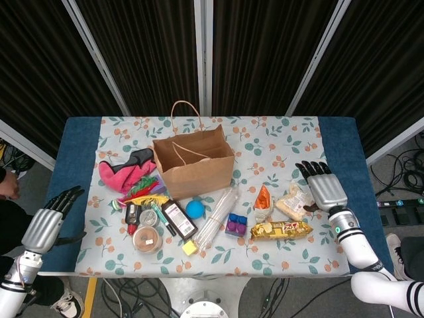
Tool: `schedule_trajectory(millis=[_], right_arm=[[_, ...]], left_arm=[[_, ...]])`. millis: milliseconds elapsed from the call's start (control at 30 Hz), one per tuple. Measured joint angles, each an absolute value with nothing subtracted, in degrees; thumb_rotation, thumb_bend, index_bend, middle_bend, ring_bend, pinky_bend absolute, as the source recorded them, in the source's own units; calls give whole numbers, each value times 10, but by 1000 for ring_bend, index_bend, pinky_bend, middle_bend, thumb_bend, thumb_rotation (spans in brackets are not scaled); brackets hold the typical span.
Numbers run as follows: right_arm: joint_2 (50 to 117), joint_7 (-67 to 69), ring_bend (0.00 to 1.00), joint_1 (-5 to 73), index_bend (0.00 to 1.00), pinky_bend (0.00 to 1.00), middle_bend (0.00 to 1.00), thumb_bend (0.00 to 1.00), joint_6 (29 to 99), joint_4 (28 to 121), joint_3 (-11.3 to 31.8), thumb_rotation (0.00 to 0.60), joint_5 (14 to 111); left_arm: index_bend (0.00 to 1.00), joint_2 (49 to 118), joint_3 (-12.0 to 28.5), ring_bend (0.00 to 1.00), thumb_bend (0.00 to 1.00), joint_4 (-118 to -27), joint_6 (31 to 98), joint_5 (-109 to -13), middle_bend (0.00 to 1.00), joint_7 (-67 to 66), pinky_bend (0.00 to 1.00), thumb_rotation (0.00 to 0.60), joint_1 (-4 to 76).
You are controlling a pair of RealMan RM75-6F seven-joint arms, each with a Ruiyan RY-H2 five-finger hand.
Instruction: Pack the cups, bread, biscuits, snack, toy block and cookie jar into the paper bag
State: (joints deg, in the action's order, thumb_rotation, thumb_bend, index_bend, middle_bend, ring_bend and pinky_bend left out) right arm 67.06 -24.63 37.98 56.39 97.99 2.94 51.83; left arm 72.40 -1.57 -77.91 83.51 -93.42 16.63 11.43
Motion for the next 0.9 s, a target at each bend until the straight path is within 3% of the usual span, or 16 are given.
schedule_trajectory(millis=[267, 633, 733, 900], right_arm=[[717, -300, 0, 381, 23, 0, 51, 40, 529, 919, -3, 600, 510], [749, -360, 0, 412, 73, 0, 55, 51, 504, 885, -6, 600, 462], [763, -373, 0, 421, 125, 0, 84, 61, 499, 871, -7, 600, 458], [784, -393, 56, 432, 333, 0, 224, 108, 497, 853, -10, 600, 453]], left_arm=[[141, 727, -6, 134, 192, -773, 838, -919, 182, 171, 215, 600, 112], [141, 731, -6, 134, 192, -768, 837, -919, 182, 172, 216, 600, 112], [140, 731, -5, 134, 192, -768, 837, -917, 182, 172, 216, 600, 112], [141, 731, -3, 134, 191, -768, 838, -917, 182, 170, 215, 600, 112]])
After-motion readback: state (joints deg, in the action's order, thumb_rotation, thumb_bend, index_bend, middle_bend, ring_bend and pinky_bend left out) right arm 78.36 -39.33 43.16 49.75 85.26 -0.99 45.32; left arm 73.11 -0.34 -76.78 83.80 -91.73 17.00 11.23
